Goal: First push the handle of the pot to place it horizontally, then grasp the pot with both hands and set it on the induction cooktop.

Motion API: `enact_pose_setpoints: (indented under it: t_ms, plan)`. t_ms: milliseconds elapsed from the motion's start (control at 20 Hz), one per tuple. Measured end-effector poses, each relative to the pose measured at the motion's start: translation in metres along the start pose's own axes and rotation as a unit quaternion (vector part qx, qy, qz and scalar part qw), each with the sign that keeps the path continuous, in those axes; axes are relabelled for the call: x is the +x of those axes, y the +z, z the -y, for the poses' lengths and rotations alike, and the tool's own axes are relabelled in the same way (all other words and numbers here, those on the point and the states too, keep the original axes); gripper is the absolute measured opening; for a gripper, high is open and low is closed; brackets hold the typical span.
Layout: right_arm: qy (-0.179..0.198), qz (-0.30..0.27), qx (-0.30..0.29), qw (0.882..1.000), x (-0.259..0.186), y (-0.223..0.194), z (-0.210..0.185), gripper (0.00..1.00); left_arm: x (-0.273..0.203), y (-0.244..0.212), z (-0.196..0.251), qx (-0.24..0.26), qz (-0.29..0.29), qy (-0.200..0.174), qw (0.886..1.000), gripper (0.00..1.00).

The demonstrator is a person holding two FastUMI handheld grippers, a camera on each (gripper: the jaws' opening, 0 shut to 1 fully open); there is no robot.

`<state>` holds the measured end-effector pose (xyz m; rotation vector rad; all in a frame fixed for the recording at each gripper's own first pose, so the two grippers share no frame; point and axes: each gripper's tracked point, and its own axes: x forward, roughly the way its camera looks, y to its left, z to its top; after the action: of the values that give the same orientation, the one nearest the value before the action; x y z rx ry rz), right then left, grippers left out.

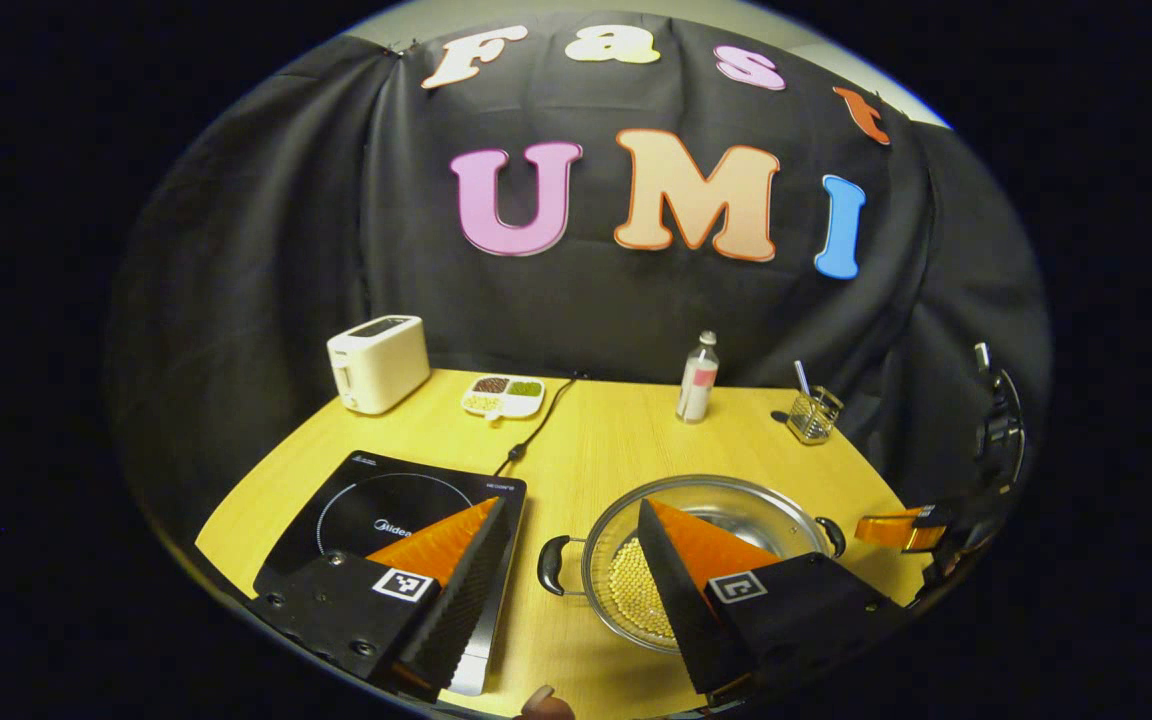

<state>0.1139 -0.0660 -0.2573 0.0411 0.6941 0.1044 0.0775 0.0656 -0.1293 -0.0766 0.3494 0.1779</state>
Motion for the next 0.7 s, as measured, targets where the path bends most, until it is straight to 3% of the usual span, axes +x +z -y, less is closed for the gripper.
enact_pose_setpoints:
  t_ms: [200, 350, 550, 700]
  plan:
    - [-0.031, 0.002, 0.019, 0.999, 0.006, 0.001, -0.002, 0.0, 0.027, -0.013, -0.006, 0.003, -0.033, -0.034, 0.999, 0.85]
    - [-0.065, 0.018, 0.034, 0.997, 0.008, 0.01, 0.008, 0.07, 0.043, -0.021, -0.009, 0.004, -0.053, -0.051, 0.997, 0.84]
    - [-0.069, 0.016, 0.05, 0.996, 0.015, 0.012, 0.006, 0.61, 0.055, -0.028, -0.011, 0.004, -0.068, -0.063, 0.996, 0.85]
    - [-0.057, -0.002, 0.053, 0.997, 0.022, 0.008, 0.002, 0.62, 0.062, -0.032, -0.01, 0.0, -0.08, -0.07, 0.994, 0.85]
